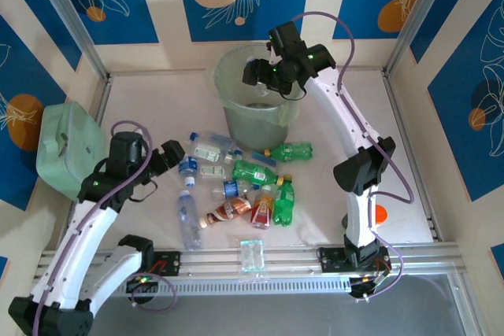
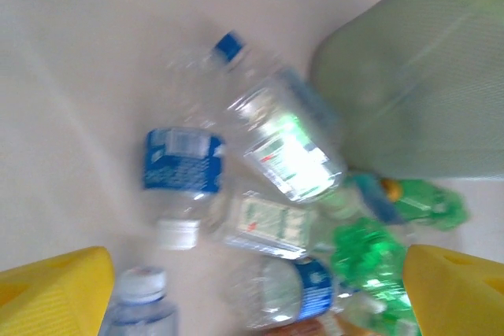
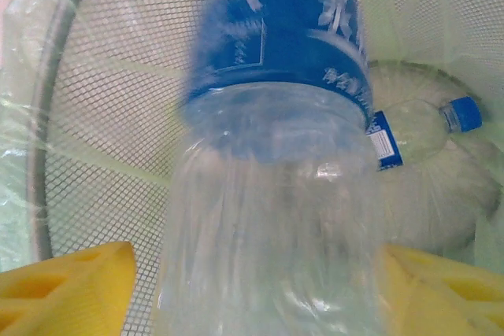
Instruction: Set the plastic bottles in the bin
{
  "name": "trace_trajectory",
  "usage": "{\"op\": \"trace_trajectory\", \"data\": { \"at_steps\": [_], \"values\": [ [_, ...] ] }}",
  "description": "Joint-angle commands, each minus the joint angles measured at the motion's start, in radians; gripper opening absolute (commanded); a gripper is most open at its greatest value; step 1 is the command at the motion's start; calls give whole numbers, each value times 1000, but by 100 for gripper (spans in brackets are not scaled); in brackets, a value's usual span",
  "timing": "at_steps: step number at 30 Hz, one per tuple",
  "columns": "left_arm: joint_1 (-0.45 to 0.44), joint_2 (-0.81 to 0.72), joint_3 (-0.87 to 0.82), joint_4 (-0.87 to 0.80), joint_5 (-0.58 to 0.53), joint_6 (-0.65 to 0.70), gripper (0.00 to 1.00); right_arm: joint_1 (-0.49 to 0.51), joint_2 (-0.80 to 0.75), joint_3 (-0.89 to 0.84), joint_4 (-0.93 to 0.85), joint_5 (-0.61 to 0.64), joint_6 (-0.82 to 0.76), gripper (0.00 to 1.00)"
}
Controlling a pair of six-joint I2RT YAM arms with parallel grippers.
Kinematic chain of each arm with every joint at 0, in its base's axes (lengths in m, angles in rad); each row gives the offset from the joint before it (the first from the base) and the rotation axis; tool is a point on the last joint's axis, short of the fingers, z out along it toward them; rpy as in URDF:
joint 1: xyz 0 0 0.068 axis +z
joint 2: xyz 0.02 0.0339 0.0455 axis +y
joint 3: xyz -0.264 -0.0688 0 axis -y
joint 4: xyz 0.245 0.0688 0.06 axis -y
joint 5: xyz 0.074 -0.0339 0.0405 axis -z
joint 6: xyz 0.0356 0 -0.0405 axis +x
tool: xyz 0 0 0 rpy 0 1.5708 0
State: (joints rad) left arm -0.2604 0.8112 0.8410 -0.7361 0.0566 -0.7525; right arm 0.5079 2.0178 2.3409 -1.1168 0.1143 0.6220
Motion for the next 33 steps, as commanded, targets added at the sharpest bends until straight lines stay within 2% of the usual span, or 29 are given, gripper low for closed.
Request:
{"op": "trace_trajectory", "data": {
  "at_steps": [1,8,12,15,22,27,33],
  "values": [
    [-6,28,-53,-102,-36,30,94,-3,4,57,-38,29,-22,85],
    [-5,68,-117,-71,10,8,89,30,-16,149,-79,42,-37,88],
    [-12,88,-159,-62,44,-19,83,98,-80,132,-77,56,-54,88],
    [-36,94,-191,-64,49,-39,82,171,-154,41,-38,70,-59,89],
    [-119,113,-242,-60,42,-98,83,328,-324,-290,107,87,-11,89],
    [-180,160,-265,-17,25,-147,83,374,-386,-459,178,61,38,89],
    [-191,246,-283,36,12,-169,75,387,-407,-513,192,48,62,89]
  ]
}}
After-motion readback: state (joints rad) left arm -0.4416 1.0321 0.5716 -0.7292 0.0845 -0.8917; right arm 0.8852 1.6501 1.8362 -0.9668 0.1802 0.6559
